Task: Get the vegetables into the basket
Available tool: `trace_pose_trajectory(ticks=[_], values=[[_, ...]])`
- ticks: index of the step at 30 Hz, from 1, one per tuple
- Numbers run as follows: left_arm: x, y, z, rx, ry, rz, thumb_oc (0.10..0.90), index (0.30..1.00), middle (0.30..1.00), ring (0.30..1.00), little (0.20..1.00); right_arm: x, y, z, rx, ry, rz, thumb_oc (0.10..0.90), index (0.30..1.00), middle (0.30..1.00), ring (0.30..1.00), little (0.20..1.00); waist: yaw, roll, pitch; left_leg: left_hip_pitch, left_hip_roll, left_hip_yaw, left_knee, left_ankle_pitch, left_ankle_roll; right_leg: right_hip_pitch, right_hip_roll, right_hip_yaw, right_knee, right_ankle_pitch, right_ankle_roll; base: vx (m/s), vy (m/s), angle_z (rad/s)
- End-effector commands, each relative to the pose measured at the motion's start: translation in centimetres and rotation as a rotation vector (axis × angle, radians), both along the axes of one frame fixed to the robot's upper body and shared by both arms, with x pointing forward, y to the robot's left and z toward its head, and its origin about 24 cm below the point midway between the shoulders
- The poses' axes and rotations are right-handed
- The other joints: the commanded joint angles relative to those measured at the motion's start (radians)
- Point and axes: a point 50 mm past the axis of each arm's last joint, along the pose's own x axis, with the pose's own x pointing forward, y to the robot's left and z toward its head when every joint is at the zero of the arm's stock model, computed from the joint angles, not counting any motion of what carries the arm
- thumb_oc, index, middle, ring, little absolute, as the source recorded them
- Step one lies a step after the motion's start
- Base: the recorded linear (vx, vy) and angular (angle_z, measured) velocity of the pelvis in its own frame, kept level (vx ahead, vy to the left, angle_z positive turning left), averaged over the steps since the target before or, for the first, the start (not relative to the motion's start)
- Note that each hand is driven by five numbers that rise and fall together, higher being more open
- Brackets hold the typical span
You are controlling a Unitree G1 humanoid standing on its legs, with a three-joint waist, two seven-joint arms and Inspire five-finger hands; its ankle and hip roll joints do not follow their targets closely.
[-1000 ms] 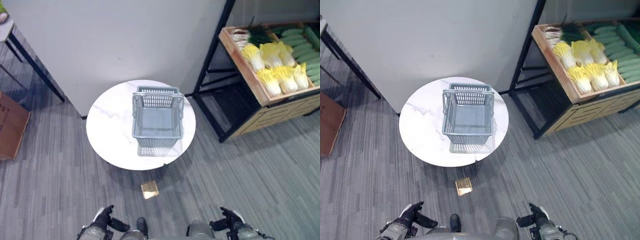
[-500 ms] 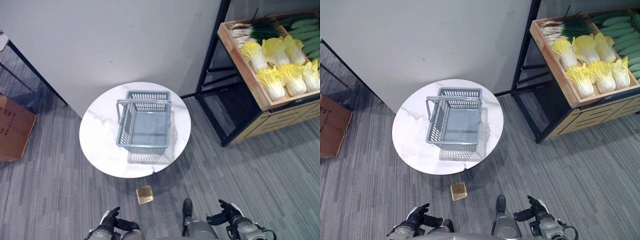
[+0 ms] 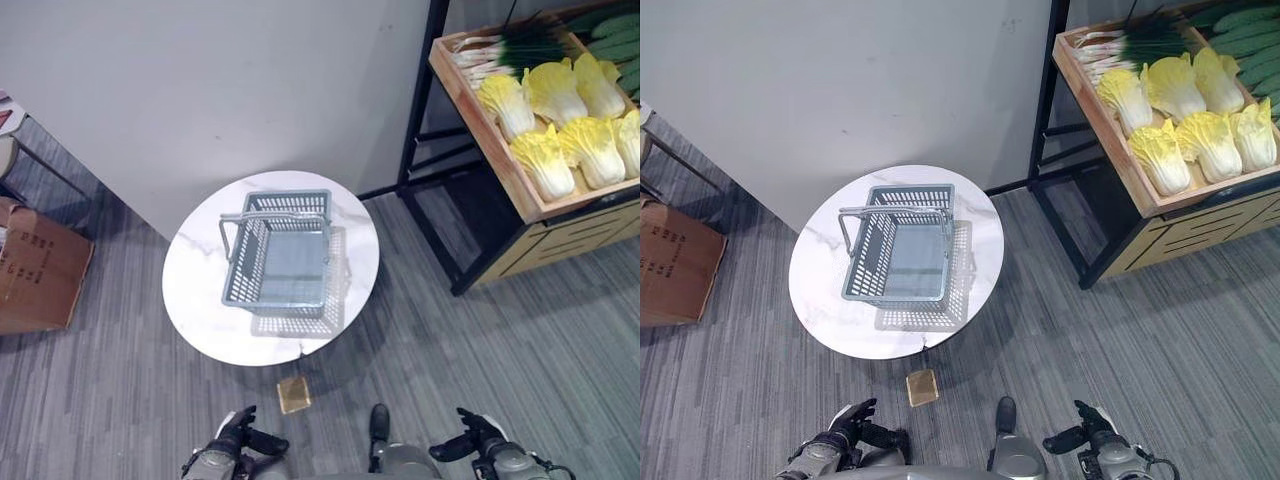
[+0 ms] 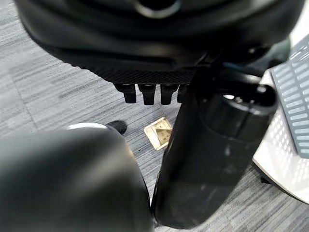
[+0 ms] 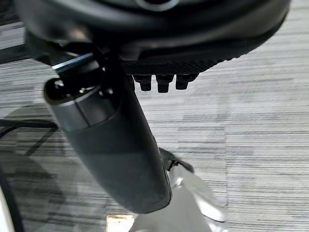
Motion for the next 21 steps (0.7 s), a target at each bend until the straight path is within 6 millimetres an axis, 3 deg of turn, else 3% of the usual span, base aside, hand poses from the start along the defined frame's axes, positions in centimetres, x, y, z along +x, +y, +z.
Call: trace_pose_trajectory(ticks=[1, 5, 12, 16, 17, 18, 19, 21], values=[[-0.4, 1.8, 0.2, 0.071, 0.010, -0.025, 0.900, 1.000, 1.000, 1.000, 1.000, 0.8, 0.8, -0.1, 0.014, -0.025, 0.016, 0.900, 1.000, 1.000, 1.000, 1.000, 0.007, -0.034, 0.006, 0.018, -0.043, 0.017, -0.006, -0.095, 0.052, 0.006, -0.117, 0.050, 0.094, 0.013, 0.180, 0.01, 0.137, -0.19], [-0.3, 2.3, 0.3, 0.090, 0.006, -0.042, 0.900, 1.000, 1.000, 1.000, 1.000, 0.9, 1.6, -0.3, 0.054, -0.051, -0.073, 0.900, 1.000, 1.000, 1.000, 1.000, -0.005, -0.055, 0.003, 0.084, -0.092, 0.095, -0.076, -0.116, 0.087, -0.026, -0.153, 0.113, 0.089, 0.081, 0.216, 0.01, 0.294, -0.46], [-1.1, 4.0, 0.4, 0.124, 0.031, -0.003, 0.900, 1.000, 1.000, 1.000, 1.000, 0.1, 1.7, -0.6, 0.079, -0.049, -0.149, 0.900, 1.000, 1.000, 1.000, 1.000, -0.003, -0.086, -0.013, 0.106, -0.106, 0.126, -0.076, -0.142, 0.097, -0.025, -0.169, 0.131, 0.070, 0.118, 0.237, 0.00, 0.079, -0.15], [-1.6, 5.0, 0.6, 0.141, 0.040, 0.028, 0.900, 1.000, 1.000, 1.000, 1.000, -1.6, -1.2, -0.1, -0.001, -0.019, -0.239, 0.900, 1.000, 1.000, 1.000, 1.000, 0.002, -0.098, -0.028, 0.116, -0.104, 0.117, -0.076, -0.148, 0.094, 0.000, -0.170, 0.116, 0.050, 0.115, 0.239, 0.01, -0.011, -0.02], [-1.8, 5.4, 0.6, 0.149, 0.047, 0.033, 0.900, 1.000, 1.000, 1.000, 1.000, -2.1, -3.0, 0.5, -0.065, -0.002, -0.255, 0.900, 1.000, 1.000, 1.000, 1.000, 0.005, -0.102, -0.033, 0.117, -0.102, 0.114, -0.076, -0.148, 0.091, 0.009, -0.171, 0.106, 0.043, 0.112, 0.239, 0.00, -0.060, 0.08], [-1.9, 5.8, 0.7, 0.155, 0.052, 0.026, 0.900, 1.000, 1.000, 1.000, 1.000, -1.7, -6.8, 2.6, -0.178, -0.028, -0.287, 0.900, 1.000, 1.000, 1.000, 1.000, 0.010, -0.106, -0.039, 0.118, -0.100, 0.108, -0.076, -0.146, 0.088, 0.021, -0.170, 0.097, 0.033, 0.111, 0.240, 0.00, -0.050, 0.11], [-1.9, 5.8, 0.7, 0.155, 0.052, 0.026, 0.900, 1.000, 1.000, 1.000, 1.000, -1.7, -6.8, 2.6, -0.179, -0.028, -0.288, 0.900, 1.000, 1.000, 1.000, 1.000, 0.010, -0.106, -0.039, 0.118, -0.099, 0.108, -0.076, -0.146, 0.087, 0.022, -0.170, 0.097, 0.033, 0.111, 0.240, -0.01, -0.035, 0.11], [-2.1, 5.4, 0.6, 0.145, 0.058, 0.006, 0.900, 1.000, 1.000, 1.000, 1.000, -0.2, -10.4, 5.4, -0.299, -0.106, -0.314, 0.900, 1.000, 1.000, 1.000, 1.000, 0.013, -0.105, -0.040, 0.115, -0.096, 0.103, -0.076, -0.142, 0.084, 0.029, -0.168, 0.091, 0.026, 0.110, 0.241, -0.03, -0.009, 0.10]])
